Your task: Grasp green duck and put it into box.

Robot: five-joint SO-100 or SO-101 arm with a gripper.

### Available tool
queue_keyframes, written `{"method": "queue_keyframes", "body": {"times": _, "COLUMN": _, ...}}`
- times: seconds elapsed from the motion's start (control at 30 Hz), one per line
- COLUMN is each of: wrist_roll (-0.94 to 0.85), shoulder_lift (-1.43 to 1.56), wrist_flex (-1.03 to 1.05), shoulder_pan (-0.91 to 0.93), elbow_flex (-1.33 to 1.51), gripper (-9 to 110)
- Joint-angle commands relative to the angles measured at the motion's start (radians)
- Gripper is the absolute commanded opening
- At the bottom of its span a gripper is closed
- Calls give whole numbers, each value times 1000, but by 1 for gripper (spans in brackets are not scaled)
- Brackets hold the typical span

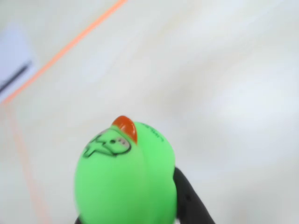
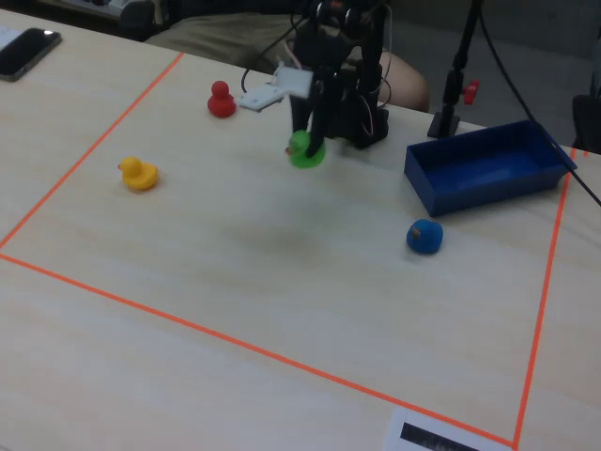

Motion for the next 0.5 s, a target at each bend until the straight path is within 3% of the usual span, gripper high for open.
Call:
{"method": "queue_keyframes", "body": {"times": 0.0, "wrist_roll": 163, "shoulder_lift": 11, "wrist_flex": 311, "shoulder_pan": -334, "elbow_flex": -112, "gripper": 0}}
{"method": "queue_keyframes", "body": {"times": 0.17, "wrist_roll": 296, "shoulder_lift": -63, "wrist_flex": 354, "shoulder_pan": -661, "elbow_flex": -127, "gripper": 0}}
{"method": "queue_keyframes", "body": {"times": 0.47, "wrist_roll": 422, "shoulder_lift": -318, "wrist_flex": 241, "shoulder_pan": -979, "elbow_flex": -229, "gripper": 0}}
